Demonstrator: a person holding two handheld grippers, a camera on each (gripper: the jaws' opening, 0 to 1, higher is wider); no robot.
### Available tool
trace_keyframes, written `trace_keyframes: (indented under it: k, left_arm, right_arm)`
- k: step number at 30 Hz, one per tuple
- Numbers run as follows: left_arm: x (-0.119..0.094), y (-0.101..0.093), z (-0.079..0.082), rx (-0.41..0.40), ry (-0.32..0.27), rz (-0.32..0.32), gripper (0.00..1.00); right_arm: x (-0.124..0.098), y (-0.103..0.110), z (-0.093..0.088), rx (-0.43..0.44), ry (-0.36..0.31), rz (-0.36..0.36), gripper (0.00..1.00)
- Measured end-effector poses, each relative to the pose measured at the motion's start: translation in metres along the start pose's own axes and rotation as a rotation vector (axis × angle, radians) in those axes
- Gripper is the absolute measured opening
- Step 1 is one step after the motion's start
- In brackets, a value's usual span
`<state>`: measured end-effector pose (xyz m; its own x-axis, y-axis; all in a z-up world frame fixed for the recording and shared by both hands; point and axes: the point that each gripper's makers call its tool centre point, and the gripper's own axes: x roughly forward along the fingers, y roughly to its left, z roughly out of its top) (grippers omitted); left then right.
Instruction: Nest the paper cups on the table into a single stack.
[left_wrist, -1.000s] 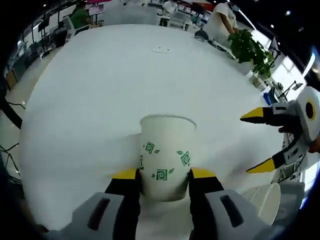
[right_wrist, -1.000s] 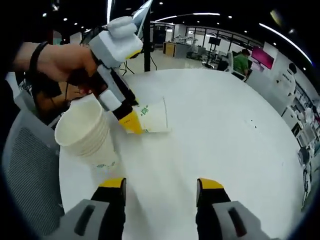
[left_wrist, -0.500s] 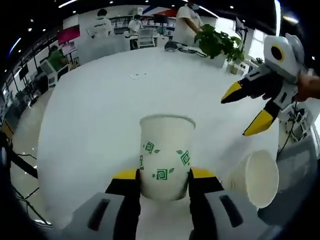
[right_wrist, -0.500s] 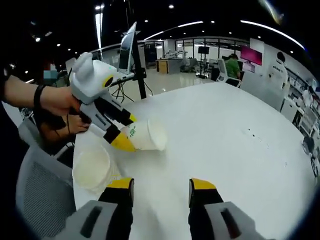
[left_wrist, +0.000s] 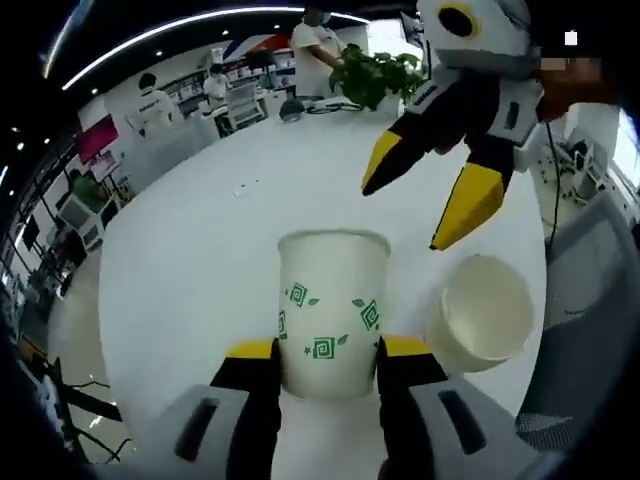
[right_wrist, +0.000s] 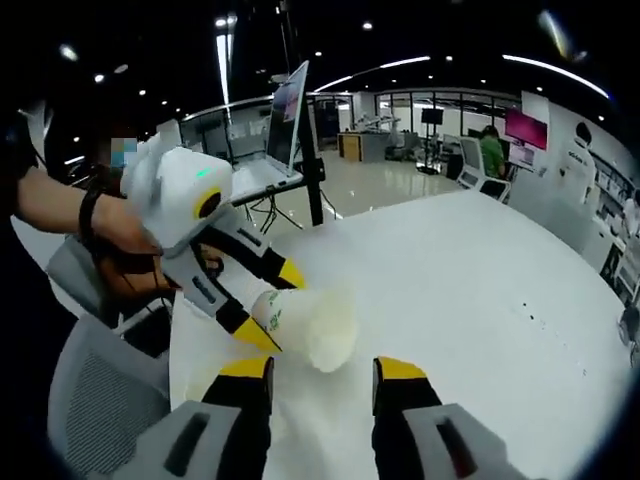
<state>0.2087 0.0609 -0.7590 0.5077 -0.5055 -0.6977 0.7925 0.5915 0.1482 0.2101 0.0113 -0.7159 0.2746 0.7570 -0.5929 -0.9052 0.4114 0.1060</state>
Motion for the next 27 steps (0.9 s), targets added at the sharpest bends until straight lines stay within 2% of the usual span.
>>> trace_keyframes:
  k: [5,8,11,16,20,27]
  left_arm:
    - [-0.005,0.001,0.003,0.042,0.001,0.011,0.35]
    - [-0.009,0.001,0.001,0.126,0.008,0.023,0.36]
    - [-0.016,-0.004,0.007,0.195,-0.010,0.039,0.36]
    - [-0.023,-0.011,0.011,0.308,0.001,0.058,0.36]
    - [-0.029,-0.016,0.017,0.345,-0.012,0.064,0.36]
    - [-0.036,-0.024,0.024,0.401,-0.037,0.073,0.36]
  right_arm:
    - [0.007,0.010,0.011,0.042,-0.005,0.051,0.37]
    - [0.011,0.017,0.018,0.065,-0.007,0.073,0.36]
    - [0.013,0.033,0.019,0.110,0.003,0.128,0.36]
    - [0.012,0.049,0.019,0.096,0.018,0.166,0.34]
    - [0.014,0.051,0.025,0.110,0.005,0.186,0.32]
    - [0.015,0.066,0.031,0.123,-0.005,0.204,0.26]
